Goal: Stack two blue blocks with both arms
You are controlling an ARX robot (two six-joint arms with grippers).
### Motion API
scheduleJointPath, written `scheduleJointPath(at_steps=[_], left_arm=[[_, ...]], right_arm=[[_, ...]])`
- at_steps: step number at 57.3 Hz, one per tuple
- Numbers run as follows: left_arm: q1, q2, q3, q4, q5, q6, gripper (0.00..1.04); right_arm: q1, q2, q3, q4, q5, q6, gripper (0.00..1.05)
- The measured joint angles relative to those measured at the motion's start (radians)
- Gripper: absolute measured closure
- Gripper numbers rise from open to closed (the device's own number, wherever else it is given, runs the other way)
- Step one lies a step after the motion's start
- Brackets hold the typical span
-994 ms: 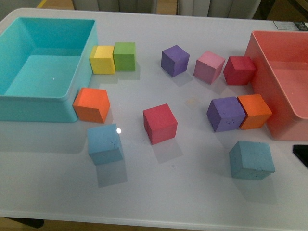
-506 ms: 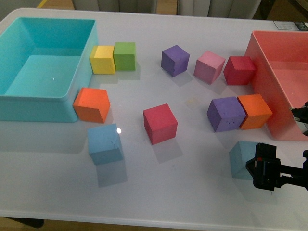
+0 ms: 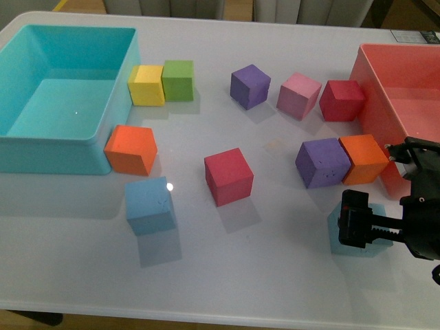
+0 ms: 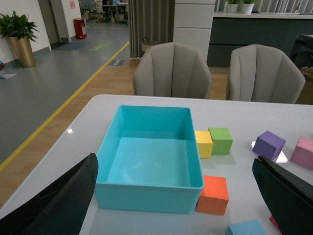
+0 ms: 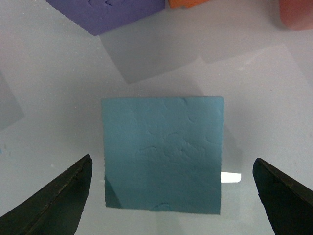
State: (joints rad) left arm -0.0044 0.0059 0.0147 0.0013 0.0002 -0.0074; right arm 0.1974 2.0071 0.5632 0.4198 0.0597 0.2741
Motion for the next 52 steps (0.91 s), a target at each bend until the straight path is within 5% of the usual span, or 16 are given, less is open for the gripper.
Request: scheduleJointPath(at_steps=[20,38,52], left_arm=[[0.000,0.000,0.000,0.000,0.000,0.000,0.09],[0.000,0.000,0.000,0.000,0.000,0.000,0.09],[0.000,0.000,0.000,0.000,0.000,0.000,0.09]], right_arm=[[0.042,0.075,0.066,-0.011,0.030,0.027,0.10],[0.042,0.093,0.067,-0.022,0.045,0.020,0.51],[0.087,-0.135,0.046,-0.158,-0.010,-0.019,0.60]])
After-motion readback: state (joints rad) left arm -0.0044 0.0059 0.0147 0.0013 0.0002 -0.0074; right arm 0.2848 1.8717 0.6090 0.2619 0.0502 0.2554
